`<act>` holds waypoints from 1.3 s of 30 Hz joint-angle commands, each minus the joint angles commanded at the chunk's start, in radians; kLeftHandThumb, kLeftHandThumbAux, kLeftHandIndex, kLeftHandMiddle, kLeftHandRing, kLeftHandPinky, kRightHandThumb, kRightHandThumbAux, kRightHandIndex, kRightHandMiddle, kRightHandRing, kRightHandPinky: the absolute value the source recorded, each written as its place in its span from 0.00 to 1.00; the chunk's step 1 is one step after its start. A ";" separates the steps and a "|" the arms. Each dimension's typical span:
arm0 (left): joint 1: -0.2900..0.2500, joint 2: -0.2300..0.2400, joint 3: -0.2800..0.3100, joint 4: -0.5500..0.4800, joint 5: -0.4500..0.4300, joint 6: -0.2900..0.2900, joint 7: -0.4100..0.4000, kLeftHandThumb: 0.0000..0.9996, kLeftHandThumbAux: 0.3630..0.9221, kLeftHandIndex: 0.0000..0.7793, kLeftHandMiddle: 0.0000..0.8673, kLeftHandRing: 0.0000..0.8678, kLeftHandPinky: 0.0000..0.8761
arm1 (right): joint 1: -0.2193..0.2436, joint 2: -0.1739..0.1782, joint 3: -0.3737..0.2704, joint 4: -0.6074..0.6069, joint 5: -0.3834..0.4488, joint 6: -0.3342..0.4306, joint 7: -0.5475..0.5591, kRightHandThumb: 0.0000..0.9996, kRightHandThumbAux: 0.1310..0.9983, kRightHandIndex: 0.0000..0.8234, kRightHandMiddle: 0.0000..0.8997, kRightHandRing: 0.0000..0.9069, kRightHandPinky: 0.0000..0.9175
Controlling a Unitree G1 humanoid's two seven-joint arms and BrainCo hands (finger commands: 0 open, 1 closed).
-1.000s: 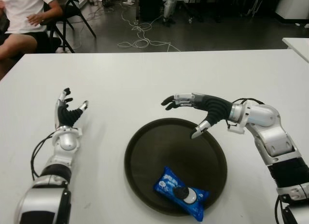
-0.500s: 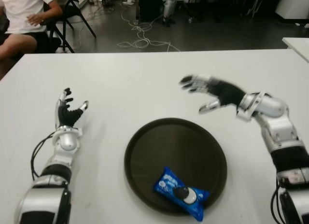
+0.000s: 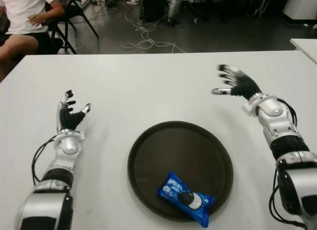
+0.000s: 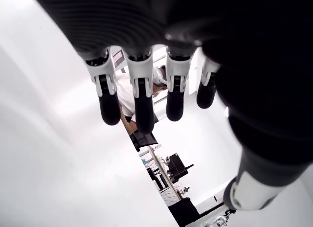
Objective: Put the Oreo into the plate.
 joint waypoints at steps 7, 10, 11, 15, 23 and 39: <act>0.001 0.001 0.000 0.003 0.001 -0.002 0.004 0.25 0.61 0.12 0.19 0.21 0.26 | -0.026 0.022 -0.032 0.062 0.002 -0.001 -0.144 0.00 0.82 0.16 0.11 0.11 0.10; 0.003 0.000 0.000 0.004 0.002 -0.005 0.008 0.26 0.60 0.13 0.19 0.22 0.28 | -0.039 0.022 -0.038 0.080 -0.010 0.006 -0.179 0.00 0.82 0.14 0.10 0.10 0.10; 0.004 -0.001 0.002 0.004 0.000 -0.008 0.007 0.27 0.60 0.13 0.20 0.23 0.28 | -0.042 0.024 -0.039 0.084 -0.014 0.008 -0.190 0.00 0.82 0.14 0.10 0.10 0.10; 0.005 -0.003 0.004 0.004 -0.004 -0.013 0.003 0.27 0.61 0.13 0.20 0.24 0.29 | -0.048 0.026 -0.041 0.094 -0.025 0.014 -0.211 0.00 0.81 0.13 0.10 0.11 0.10; 0.013 -0.003 0.002 -0.004 -0.011 -0.021 -0.006 0.25 0.62 0.13 0.20 0.24 0.28 | -0.057 0.025 -0.038 0.107 -0.048 0.048 -0.226 0.00 0.77 0.12 0.10 0.10 0.08; 0.020 -0.010 -0.006 -0.016 -0.001 -0.018 0.023 0.19 0.60 0.12 0.20 0.23 0.26 | -0.062 0.020 -0.037 0.115 -0.076 0.097 -0.230 0.00 0.73 0.11 0.09 0.09 0.06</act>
